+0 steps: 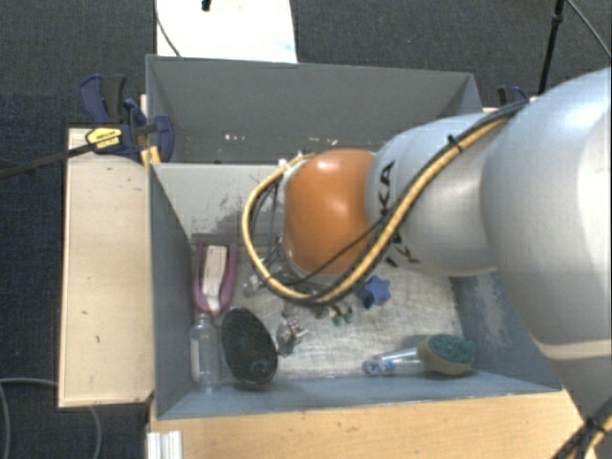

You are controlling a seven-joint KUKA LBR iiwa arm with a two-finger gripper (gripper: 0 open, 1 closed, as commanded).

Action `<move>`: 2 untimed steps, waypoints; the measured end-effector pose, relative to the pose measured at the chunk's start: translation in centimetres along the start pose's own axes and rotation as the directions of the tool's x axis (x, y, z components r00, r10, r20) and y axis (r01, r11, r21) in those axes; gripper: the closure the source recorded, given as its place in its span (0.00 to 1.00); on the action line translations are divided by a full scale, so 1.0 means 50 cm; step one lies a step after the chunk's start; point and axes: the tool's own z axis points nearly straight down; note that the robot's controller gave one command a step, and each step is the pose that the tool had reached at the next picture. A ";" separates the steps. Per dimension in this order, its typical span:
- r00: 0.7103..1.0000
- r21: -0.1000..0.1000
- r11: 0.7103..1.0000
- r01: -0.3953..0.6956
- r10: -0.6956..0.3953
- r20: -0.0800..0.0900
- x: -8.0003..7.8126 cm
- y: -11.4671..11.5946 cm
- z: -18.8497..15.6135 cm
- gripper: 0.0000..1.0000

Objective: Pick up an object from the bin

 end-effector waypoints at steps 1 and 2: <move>0.968 -0.001 0.968 0.252 -0.252 0.000 0.015 0.042 0.044 0.00; 0.999 0.000 0.999 -0.052 0.052 -0.001 -0.010 -0.028 0.037 0.00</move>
Offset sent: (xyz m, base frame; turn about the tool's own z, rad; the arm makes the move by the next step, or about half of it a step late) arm -0.0169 0.0163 -0.0231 -0.2570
